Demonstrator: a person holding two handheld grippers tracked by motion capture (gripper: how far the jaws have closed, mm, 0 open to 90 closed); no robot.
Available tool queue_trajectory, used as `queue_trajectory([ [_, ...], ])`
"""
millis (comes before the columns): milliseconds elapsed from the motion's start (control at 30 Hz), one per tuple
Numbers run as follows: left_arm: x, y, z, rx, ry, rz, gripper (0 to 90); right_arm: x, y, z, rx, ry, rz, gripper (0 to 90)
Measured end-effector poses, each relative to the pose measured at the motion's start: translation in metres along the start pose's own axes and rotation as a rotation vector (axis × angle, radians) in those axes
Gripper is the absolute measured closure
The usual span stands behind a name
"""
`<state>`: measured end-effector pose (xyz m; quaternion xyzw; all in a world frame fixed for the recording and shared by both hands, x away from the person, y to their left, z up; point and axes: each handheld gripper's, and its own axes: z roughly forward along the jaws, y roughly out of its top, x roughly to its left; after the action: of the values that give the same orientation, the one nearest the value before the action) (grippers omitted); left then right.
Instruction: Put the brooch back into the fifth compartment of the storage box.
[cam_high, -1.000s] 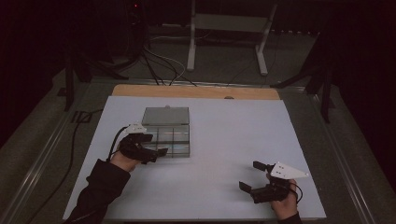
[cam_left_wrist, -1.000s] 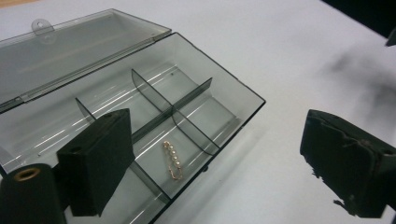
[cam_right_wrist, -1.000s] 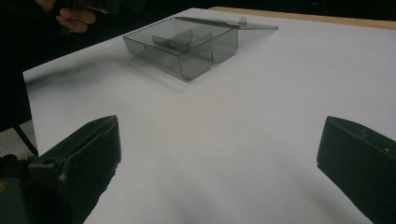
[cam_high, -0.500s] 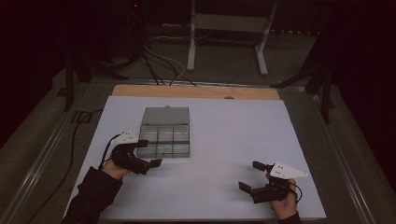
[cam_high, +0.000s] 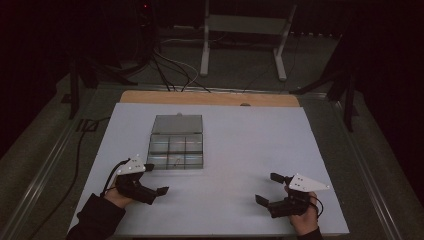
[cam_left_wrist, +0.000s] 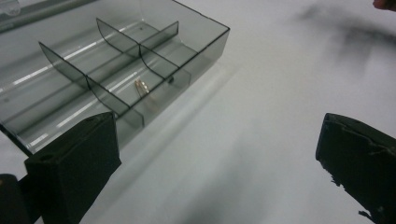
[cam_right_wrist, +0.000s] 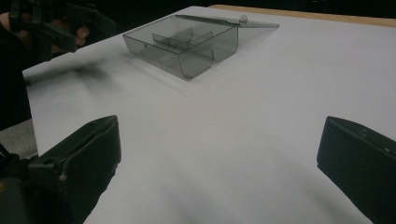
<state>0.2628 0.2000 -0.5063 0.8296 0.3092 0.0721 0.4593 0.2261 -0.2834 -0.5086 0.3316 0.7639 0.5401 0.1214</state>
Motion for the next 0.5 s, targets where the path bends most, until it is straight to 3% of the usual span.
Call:
queue_trajectory([
  [200,-0.005,-0.012,-0.008,-0.012,-0.013,0.017,1.2,0.0,0.0,-0.001,-0.003,0.0,-0.002,0.0],
  [500,-0.009,-0.028,-0.025,-0.04,-0.007,-0.009,1.2,0.0,0.0,0.0,0.001,0.003,0.002,0.0],
])
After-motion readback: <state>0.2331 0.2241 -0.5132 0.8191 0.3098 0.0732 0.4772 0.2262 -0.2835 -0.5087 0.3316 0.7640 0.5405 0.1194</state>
